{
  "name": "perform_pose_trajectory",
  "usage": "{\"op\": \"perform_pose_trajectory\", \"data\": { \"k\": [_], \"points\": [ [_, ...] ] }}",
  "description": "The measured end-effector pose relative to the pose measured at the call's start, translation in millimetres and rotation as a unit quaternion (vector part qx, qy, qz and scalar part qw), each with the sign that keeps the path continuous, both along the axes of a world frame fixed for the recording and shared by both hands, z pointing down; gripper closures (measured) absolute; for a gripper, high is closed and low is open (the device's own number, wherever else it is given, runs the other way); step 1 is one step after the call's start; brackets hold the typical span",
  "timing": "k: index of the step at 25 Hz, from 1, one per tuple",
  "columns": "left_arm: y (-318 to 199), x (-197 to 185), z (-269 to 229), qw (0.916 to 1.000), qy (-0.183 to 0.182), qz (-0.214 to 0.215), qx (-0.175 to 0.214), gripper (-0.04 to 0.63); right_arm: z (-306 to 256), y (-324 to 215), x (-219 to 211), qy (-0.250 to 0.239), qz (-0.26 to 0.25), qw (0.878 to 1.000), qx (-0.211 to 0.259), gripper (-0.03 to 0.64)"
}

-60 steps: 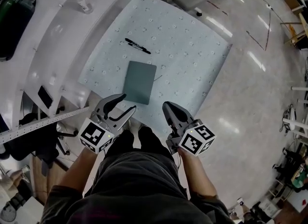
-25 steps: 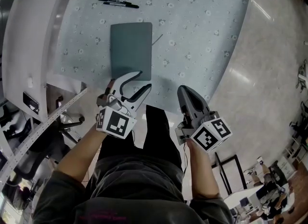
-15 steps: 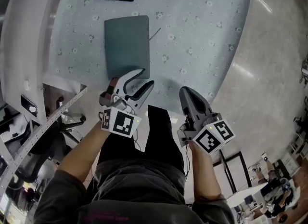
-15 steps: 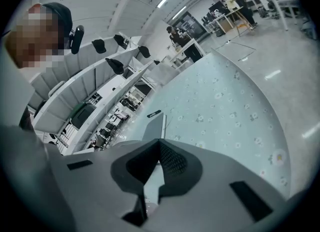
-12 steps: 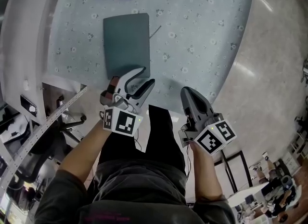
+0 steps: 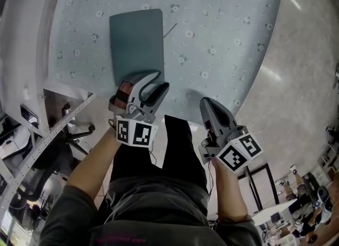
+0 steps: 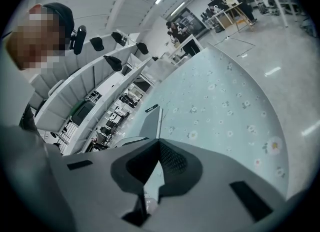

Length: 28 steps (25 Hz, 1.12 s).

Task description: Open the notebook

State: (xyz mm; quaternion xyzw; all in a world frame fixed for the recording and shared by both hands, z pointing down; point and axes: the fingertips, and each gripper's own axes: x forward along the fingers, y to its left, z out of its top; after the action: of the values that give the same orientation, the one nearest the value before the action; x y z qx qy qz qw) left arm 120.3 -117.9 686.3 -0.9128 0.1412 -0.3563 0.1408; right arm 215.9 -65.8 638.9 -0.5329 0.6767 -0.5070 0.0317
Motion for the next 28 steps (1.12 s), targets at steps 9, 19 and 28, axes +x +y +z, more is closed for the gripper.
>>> {"op": "perform_pose_trajectory", "data": {
  "k": [9,19,28],
  "points": [
    [4.2,-0.8,6.6,0.9966,-0.031,0.024,0.072,0.433,5.3,3.8,-4.6,-0.004,-0.010,1.000,-0.005,0.615],
    [9.8,-1.7,6.8,0.9925,-0.046,0.055,0.099,0.514,1.3,-1.8,-13.2,-0.007,-0.019,1.000,-0.004,0.615],
    [4.9,-12.9,-27.9,0.9939,-0.004,0.028,0.107,0.569,-11.0,-12.0,-22.5,-0.001,-0.035,0.999,0.008,0.615]
  ]
}}
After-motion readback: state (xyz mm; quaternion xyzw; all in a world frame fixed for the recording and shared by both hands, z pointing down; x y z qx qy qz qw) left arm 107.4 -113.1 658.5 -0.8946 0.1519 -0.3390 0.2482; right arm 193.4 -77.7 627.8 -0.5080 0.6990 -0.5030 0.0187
